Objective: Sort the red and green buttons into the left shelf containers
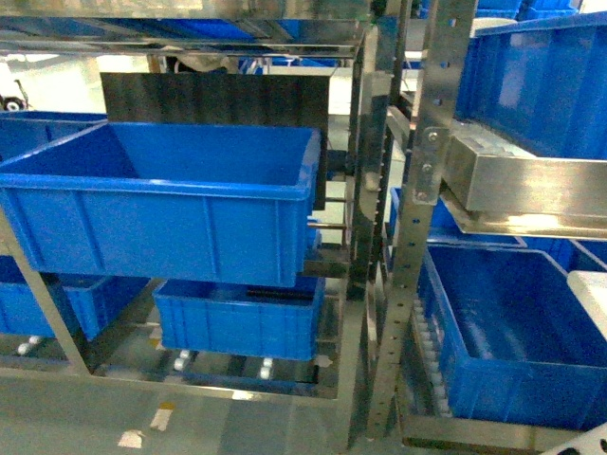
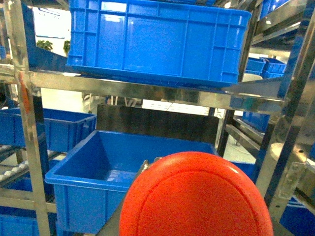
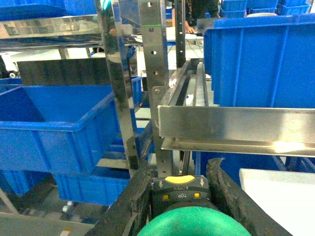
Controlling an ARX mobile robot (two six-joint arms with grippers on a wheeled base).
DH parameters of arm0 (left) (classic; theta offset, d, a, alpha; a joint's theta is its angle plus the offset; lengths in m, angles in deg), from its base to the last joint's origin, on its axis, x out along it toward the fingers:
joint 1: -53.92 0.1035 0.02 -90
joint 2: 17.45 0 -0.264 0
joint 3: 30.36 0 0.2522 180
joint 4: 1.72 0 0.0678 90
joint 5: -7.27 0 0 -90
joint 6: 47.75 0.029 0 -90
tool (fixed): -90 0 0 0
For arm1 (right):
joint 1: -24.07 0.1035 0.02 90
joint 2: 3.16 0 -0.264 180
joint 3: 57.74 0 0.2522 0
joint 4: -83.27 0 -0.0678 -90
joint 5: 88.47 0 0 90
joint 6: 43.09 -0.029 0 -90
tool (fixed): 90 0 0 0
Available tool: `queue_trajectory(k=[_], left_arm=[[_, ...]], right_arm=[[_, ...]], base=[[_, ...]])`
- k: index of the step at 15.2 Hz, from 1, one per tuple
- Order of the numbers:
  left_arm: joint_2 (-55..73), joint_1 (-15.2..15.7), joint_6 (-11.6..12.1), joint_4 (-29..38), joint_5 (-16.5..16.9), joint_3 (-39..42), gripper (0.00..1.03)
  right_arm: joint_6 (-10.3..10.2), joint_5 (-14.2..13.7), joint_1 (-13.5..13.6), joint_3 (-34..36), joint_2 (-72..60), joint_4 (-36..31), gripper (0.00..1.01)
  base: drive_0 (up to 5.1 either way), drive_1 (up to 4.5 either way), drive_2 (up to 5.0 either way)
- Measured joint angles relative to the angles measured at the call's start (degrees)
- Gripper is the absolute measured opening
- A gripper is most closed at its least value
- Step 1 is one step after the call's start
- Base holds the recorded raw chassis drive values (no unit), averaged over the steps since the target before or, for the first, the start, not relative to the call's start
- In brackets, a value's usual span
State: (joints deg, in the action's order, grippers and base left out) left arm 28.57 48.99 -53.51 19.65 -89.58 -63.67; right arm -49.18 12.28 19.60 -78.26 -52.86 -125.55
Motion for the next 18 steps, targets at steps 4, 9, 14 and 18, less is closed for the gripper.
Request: queue_trajectory(k=[4, 9, 14, 18], left_arm=[[0.0, 0.0, 0.0, 0.0, 0.0, 0.0, 0.24], [0.0, 0.0, 0.0, -0.1, 0.0, 0.0, 0.24], [0.0, 0.0, 0.0, -0.1, 0.0, 0.0, 0.24], [-0.1, 0.0, 0.0, 0.0, 0.0, 0.0, 0.24]], right_arm=[[0.0, 0.0, 0.0, 0.0, 0.1, -0.1, 0.30], [0.0, 0.0, 0.0, 0.0, 0.0, 0.0, 0.30], [0.0, 0.0, 0.0, 0.0, 0.0, 0.2, 0.30], [0.0, 0.0, 0.0, 0.0, 0.3, -0.3, 0.30]], base=[[-4.6, 4.04, 0.4], [-3.8, 4.71, -0.7], [-3.5, 4.78, -1.5], [-3.4, 4.81, -1.6]])
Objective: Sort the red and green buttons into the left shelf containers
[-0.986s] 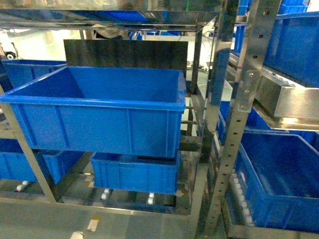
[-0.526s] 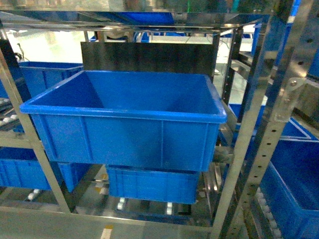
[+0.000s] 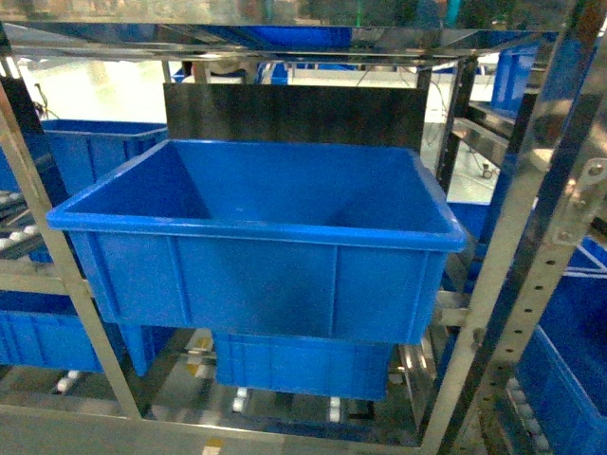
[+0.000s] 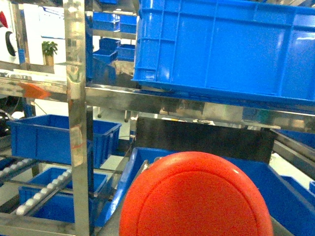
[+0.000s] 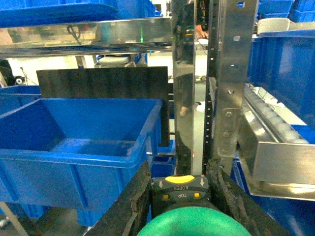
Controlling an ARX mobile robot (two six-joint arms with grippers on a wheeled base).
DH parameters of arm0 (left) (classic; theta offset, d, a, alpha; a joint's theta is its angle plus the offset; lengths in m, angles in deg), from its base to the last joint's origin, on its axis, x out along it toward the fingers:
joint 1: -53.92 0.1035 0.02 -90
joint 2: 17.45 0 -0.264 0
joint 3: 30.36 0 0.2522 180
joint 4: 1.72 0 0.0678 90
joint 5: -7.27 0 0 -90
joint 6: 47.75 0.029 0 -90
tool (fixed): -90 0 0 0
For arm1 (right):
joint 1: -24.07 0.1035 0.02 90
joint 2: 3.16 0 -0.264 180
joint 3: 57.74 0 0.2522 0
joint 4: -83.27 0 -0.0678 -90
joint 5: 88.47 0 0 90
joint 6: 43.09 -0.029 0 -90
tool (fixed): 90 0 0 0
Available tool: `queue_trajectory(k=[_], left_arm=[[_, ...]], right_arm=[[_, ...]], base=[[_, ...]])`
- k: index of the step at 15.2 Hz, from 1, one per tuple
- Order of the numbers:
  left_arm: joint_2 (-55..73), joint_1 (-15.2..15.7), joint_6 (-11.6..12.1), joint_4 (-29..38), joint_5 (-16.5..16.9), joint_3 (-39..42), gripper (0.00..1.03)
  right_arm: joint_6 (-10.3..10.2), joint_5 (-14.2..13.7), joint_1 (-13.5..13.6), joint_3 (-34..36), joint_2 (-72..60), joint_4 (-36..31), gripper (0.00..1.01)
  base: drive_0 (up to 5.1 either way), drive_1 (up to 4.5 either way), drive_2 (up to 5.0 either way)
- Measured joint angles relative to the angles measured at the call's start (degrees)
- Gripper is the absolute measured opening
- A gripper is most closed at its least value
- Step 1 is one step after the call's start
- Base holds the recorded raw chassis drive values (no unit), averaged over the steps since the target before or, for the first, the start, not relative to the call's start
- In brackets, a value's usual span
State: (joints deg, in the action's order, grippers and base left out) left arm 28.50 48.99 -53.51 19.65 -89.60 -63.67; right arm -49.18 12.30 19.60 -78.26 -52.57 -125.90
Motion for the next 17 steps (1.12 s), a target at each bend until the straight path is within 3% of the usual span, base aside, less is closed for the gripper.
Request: queue_trajectory(k=[4, 7, 10, 14, 17], left_arm=[[0.1, 0.1, 0.0, 0.0, 0.0, 0.0, 0.24], [0.1, 0.1, 0.0, -0.2, 0.0, 0.0, 0.24], [-0.3, 0.2, 0.0, 0.0, -0.2, 0.0, 0.24], [0.2, 0.0, 0.0, 0.0, 0.0, 0.0, 0.24], [-0.3, 0.0, 0.0, 0.3, 0.0, 0.0, 0.24]], right_arm=[[0.0, 0.0, 0.0, 0.0, -0.3, 0.4, 0.30], [0.0, 0.2, 0.1, 0.0, -0.3, 0.3, 0.30], [0.0, 0.2, 0.0, 0.0, -0.2, 0.4, 0.30], [0.0, 0.0, 0.0, 0.0, -0.3, 0.2, 0.30], [0.0, 0.0, 0.0, 0.0, 0.1, 0.1, 0.30]], base=[[-3.7, 4.72, -1.2], [0.0, 0.00, 0.0], [0.7, 3.15, -4.2], [0.1, 0.08, 0.1], [0.1, 4.15, -4.0]])
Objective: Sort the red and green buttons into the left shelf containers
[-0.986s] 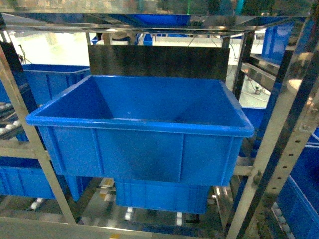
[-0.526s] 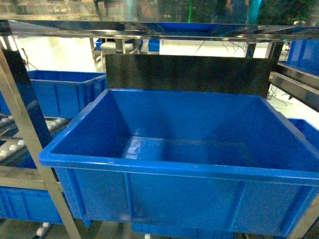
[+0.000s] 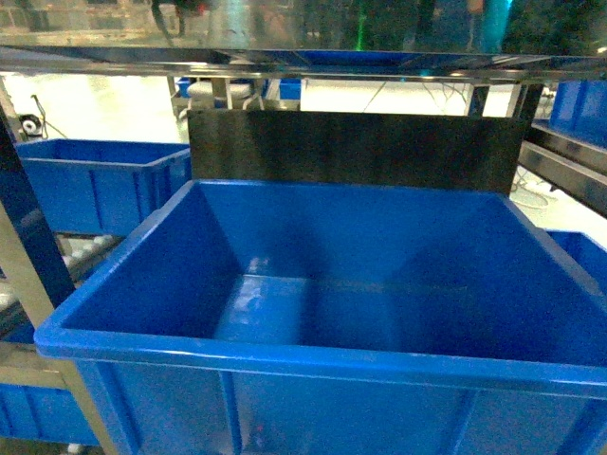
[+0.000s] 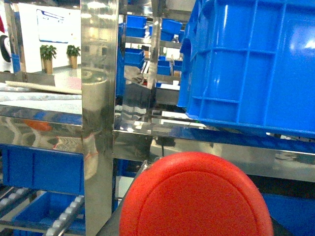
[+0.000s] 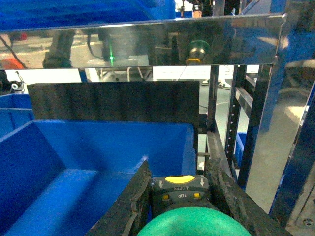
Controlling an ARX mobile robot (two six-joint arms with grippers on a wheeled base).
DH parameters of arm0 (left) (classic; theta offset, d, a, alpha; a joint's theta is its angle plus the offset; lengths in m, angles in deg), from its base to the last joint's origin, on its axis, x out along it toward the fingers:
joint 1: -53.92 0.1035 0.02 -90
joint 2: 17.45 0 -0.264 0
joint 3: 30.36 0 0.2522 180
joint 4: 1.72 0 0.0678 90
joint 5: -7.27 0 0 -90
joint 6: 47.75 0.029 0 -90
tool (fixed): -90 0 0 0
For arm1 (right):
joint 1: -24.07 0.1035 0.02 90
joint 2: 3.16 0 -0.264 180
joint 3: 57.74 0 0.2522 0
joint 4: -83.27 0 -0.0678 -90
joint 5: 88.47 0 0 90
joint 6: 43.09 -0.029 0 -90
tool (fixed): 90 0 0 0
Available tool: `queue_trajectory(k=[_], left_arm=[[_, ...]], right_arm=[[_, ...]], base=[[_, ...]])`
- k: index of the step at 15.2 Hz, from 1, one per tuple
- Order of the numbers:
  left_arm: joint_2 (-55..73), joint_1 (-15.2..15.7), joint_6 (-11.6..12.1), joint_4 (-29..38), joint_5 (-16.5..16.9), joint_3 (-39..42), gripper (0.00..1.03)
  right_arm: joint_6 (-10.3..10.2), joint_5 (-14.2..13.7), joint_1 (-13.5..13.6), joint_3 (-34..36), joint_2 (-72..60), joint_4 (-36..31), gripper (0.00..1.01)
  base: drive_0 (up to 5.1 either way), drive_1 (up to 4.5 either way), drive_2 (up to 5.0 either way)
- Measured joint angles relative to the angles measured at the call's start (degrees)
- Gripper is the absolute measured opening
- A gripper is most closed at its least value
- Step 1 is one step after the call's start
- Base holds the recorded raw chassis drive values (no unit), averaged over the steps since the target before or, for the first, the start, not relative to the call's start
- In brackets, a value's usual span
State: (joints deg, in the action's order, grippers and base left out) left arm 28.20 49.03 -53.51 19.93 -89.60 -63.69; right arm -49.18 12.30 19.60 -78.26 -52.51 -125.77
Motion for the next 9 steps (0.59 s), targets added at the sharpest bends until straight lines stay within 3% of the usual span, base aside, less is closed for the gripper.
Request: queue_trajectory(k=[4, 8, 9], left_arm=[[0.8, 0.0, 0.0, -0.7, 0.0, 0.0, 0.24], [0.4, 0.0, 0.0, -0.3, 0.0, 0.0, 0.24], [0.5, 0.0, 0.0, -0.4, 0.0, 0.0, 0.24]], right_arm=[[0.0, 0.0, 0.0, 0.0, -0.5, 0.6, 0.30], [0.0, 0.3, 0.1, 0.1, -1.0, -1.8, 0.30], [0.8, 0.4, 1.8, 0.0, -3.7, -3.4, 0.30]], base=[[-0.1, 3.99, -4.1], [0.0, 0.00, 0.0], [0.0, 0.00, 0.0]])
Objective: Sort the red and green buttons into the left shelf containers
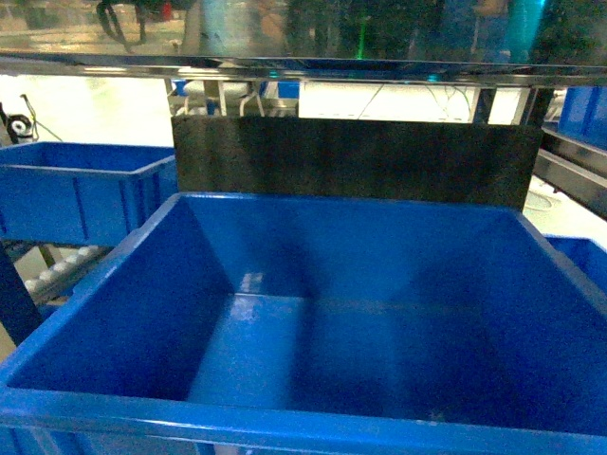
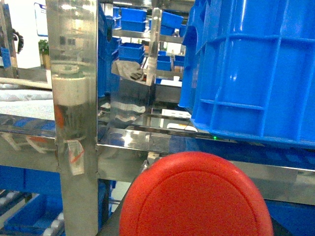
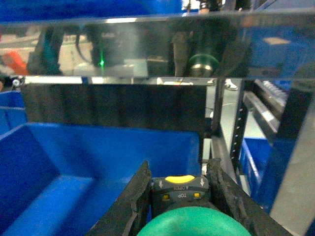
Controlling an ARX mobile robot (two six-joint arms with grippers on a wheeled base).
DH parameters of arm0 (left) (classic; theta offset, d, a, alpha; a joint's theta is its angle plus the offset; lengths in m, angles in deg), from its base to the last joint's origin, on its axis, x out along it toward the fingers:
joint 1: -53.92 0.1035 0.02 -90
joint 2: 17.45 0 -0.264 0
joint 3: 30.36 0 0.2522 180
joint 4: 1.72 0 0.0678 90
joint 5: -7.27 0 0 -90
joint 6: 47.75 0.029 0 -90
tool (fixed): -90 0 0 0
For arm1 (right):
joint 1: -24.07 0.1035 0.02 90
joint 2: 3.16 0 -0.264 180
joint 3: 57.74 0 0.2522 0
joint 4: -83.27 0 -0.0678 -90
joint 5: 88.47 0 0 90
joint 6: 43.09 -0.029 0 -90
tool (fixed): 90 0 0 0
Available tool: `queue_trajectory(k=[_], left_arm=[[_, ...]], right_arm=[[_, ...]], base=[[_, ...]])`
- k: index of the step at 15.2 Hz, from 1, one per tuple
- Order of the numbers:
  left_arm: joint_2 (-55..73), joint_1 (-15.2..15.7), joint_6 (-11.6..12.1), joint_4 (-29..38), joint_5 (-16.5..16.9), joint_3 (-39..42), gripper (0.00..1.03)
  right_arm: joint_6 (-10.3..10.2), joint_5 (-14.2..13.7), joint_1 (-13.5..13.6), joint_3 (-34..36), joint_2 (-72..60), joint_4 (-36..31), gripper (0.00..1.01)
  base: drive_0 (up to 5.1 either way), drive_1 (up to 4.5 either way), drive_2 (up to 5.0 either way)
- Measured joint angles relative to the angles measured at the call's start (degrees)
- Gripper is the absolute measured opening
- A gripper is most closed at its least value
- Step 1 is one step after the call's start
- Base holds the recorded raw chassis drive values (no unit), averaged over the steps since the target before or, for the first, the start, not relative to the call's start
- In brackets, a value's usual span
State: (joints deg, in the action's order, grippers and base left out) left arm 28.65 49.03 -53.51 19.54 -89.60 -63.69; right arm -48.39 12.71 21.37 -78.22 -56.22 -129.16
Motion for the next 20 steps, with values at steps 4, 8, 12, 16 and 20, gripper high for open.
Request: queue_trajectory(k=[4, 8, 12, 16, 20], left_arm=[[0.0, 0.0, 0.0, 0.1, 0.0, 0.0, 0.24], [0.0, 0.0, 0.0, 0.1, 0.0, 0.0, 0.24], [0.0, 0.0, 0.0, 0.0, 0.0, 0.0, 0.24], [0.0, 0.0, 0.0, 0.1, 0.0, 0.0, 0.24], [0.0, 0.0, 0.0, 0.0, 0.0, 0.0, 0.24]], right_arm=[[2.4, -1.0, 9.0, -0.5, -12.0, -7.8, 0.30], [2.7, -4.7, 17.5, -5.0, -27.4, -15.6, 0.30], [2.9, -5.8, 23.3, -8.9, -40.0, -17.8, 0.30], [2.8, -6.6, 24.1, -22.8, -55.1, -12.2, 0.30], [-0.3, -3.2, 24.1, -33.1, -57.5, 1.3, 0.32]], base=[[0.0, 0.00, 0.0], [0.0, 0.00, 0.0], [0.0, 0.00, 0.0], [0.0, 0.00, 0.0], [0.0, 0.00, 0.0]])
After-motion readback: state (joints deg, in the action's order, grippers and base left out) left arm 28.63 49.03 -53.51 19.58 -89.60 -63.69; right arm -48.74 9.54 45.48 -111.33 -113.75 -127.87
